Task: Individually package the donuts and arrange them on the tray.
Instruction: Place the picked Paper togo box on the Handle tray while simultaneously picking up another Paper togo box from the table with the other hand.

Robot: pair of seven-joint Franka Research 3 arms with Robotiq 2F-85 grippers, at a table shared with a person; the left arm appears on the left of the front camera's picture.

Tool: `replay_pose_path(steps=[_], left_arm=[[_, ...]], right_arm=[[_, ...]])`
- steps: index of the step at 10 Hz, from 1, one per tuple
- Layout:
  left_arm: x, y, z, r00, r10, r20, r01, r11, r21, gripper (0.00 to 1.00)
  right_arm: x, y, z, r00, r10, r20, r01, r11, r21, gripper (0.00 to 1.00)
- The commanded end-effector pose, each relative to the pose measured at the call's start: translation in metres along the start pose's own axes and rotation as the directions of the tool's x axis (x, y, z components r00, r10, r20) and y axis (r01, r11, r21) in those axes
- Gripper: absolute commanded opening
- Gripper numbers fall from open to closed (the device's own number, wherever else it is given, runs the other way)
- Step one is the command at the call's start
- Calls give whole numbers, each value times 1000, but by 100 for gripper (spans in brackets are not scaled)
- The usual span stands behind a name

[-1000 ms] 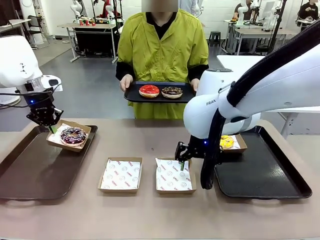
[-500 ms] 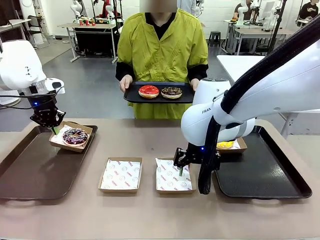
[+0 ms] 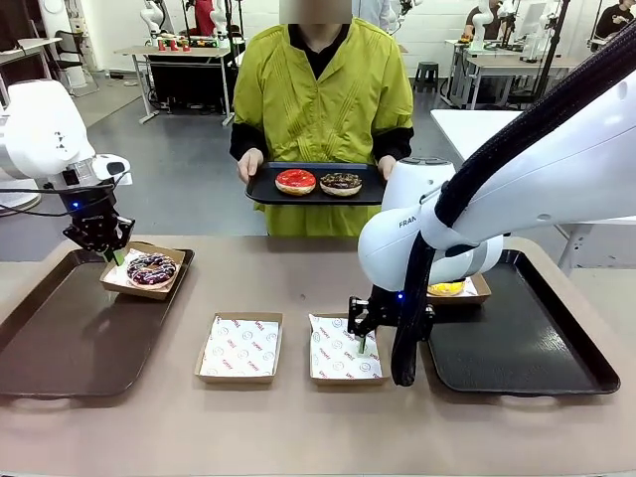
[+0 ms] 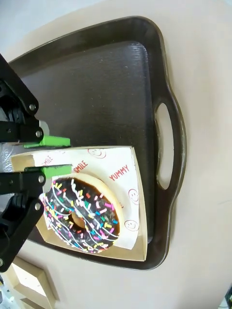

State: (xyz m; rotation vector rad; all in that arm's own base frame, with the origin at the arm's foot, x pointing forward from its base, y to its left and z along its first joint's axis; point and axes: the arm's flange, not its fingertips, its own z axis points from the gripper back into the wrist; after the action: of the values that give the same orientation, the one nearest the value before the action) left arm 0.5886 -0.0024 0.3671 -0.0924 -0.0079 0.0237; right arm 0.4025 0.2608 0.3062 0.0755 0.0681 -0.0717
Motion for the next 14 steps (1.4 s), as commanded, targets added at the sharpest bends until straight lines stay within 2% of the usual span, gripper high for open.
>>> replay_pose_path(steps=[1,2,3,4,5,10,12,13,14], left_arm=[[3,3,5,1000,-19,0,19,999,-32,100],[3,3,6,1000,-16,1,16,999,-34,100],[2,3,6,1000,-16,0,15,999,-36,100],[2,3,6,1000,-15,0,15,999,-38,92],[1,3,7,1000,-15,2,15,999,-39,100],[-5,4,12,1000,-7,10,8,997,-72,100],[-27,11,30,1000,-12,23,15,987,-162,100],[-46,22,45,999,-2,45,14,965,-261,100],[-72,41,66,997,28,76,4,922,-388,100]], right_arm=[[5,8,0,999,-17,39,18,999,-26,0],[4,9,1,999,-21,43,22,999,-29,0],[3,10,2,999,-23,49,24,999,-31,16],[3,10,2,998,-27,51,28,999,-32,6],[2,10,3,998,-30,55,31,999,-34,0],[0,11,5,997,-57,46,59,997,-44,0],[-2,6,32,999,-31,20,32,999,-39,0],[-3,2,59,1000,-8,9,9,1000,-27,0],[2,-4,95,1000,2,12,-2,1000,-15,0]])
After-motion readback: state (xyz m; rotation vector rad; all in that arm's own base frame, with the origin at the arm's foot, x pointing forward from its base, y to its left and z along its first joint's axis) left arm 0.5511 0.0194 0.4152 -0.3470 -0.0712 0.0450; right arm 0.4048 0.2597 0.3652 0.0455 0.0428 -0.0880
